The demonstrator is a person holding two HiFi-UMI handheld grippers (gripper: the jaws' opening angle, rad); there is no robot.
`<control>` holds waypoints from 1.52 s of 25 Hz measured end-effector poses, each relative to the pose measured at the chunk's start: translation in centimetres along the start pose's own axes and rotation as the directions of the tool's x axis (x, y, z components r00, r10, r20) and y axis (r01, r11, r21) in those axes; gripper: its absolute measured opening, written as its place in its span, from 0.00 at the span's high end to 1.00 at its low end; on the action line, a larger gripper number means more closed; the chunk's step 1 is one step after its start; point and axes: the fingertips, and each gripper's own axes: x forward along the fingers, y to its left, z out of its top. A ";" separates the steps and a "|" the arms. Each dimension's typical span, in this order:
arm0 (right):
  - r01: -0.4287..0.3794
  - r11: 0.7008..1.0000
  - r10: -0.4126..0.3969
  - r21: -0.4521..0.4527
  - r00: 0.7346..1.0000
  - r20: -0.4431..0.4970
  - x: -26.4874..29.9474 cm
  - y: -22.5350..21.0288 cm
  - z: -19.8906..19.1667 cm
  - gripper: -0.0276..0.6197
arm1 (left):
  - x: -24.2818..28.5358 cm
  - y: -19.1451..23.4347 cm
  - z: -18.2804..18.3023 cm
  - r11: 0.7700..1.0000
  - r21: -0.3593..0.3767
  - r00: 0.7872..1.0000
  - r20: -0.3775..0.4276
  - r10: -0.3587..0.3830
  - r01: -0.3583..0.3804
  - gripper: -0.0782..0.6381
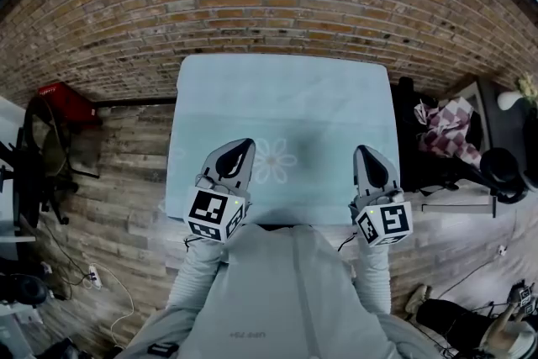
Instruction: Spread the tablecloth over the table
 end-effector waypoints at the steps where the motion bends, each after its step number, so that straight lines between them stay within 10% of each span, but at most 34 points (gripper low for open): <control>1: -0.007 1.000 0.007 -0.002 1.000 0.005 0.0 0.2 0.1 0.92 | 0.0 0.0 0.1 1.000 0.001 1.000 0.001 -0.001 0.001 0.86; 38: -0.037 0.999 0.038 0.014 0.999 -0.017 -0.1 1.2 -0.5 0.92 | -1.0 0.5 -1.1 0.999 0.014 0.999 -0.027 0.041 -0.040 0.86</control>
